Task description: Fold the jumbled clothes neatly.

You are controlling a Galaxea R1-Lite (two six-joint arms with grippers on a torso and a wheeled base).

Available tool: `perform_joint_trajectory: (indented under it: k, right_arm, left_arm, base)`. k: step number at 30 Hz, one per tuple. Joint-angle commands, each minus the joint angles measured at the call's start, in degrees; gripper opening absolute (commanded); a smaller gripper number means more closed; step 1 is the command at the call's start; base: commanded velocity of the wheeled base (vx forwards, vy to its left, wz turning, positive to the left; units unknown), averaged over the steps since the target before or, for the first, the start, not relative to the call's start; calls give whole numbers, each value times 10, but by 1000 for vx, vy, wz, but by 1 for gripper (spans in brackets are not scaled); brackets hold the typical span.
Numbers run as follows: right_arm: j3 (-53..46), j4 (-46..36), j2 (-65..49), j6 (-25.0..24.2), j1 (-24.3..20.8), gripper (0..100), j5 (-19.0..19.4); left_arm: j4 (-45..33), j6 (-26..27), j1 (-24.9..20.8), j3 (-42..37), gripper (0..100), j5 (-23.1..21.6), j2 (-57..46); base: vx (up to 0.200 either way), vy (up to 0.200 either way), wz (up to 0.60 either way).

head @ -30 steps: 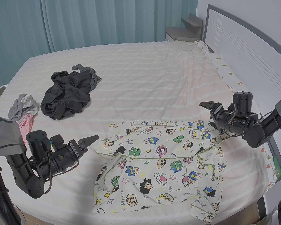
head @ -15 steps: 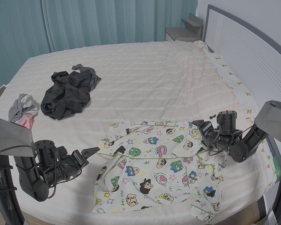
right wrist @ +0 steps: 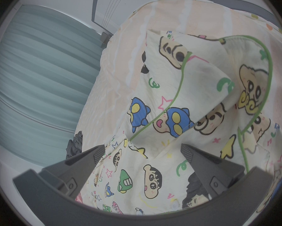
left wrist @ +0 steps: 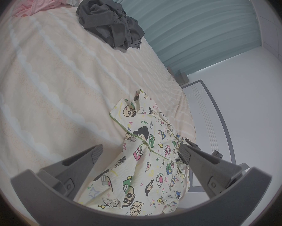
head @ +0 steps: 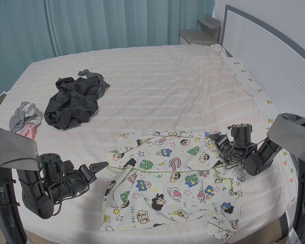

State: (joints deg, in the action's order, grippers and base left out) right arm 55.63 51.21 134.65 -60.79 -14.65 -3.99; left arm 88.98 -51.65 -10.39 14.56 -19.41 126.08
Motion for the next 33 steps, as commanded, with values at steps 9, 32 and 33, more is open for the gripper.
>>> perform_joint_trajectory:
  k: [9,32,33]
  right_arm:
    - [40,-4,-3,1,14,100,1]
    - [41,-4,28,-33,-18,100,1]
    - [46,-4,30,-33,-16,100,0]
  left_arm:
    - [10,0,-1,0,100,0,2]
    - [10,1,-2,-1,100,0,3]
    - [10,1,-2,-1,100,0,3]
  base:
    - [0,0,0]
    - [0,0,0]
    - [0,0,0]
